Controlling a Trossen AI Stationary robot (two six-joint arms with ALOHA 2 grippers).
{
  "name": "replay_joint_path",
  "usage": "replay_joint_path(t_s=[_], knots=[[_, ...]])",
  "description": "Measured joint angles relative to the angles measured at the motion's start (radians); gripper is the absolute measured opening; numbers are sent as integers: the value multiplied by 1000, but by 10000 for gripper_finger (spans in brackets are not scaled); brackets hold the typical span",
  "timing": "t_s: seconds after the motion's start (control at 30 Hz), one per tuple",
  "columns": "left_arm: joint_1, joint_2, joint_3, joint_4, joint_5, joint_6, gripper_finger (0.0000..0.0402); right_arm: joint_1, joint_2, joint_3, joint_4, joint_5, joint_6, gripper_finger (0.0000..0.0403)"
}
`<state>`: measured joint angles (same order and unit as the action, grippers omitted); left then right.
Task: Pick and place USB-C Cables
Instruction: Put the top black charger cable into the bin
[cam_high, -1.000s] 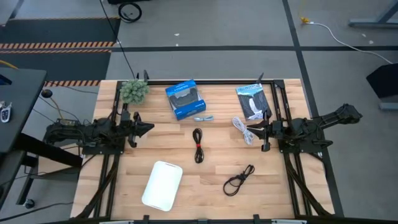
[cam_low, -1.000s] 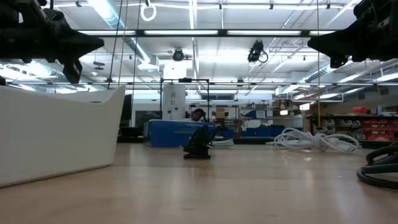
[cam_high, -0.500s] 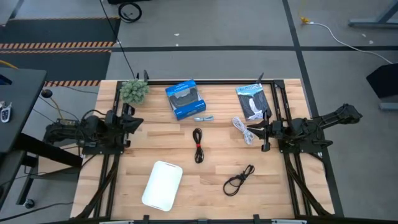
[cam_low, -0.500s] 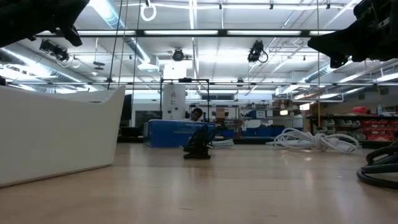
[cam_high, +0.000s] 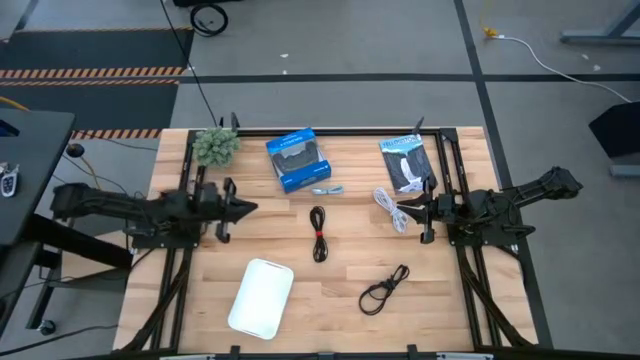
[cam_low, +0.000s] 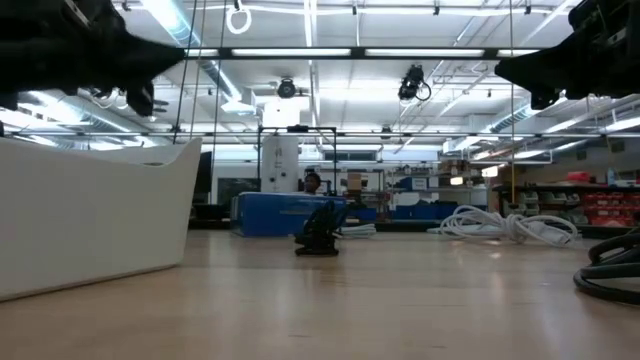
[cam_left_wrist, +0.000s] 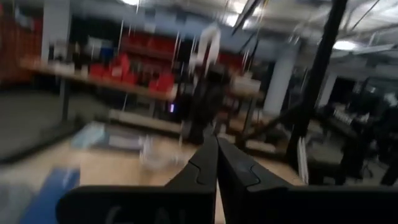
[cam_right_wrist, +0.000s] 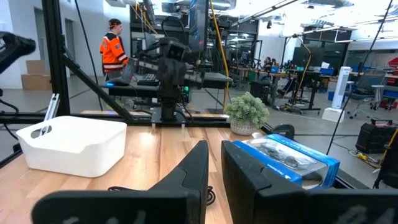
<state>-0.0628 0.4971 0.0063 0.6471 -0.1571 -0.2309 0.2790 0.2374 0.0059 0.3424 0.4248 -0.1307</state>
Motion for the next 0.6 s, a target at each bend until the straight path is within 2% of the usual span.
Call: replay_joint_path(t_s=[0.1, 0.23, 0.4, 0.6], knots=[[0, 100, 3, -8, -7, -129, 7, 0, 0, 0, 0, 0, 0, 50], [0, 231, 72, -120, -10, -236, 7, 0, 0, 0, 0, 0, 0, 50], [-2, 400, 189, -220, 1, -281, 7, 0, 0, 0, 0, 0, 0, 50], [-29, 602, 320, -256, 82, -248, 7, 0, 0, 0, 1, 0, 0, 50]])
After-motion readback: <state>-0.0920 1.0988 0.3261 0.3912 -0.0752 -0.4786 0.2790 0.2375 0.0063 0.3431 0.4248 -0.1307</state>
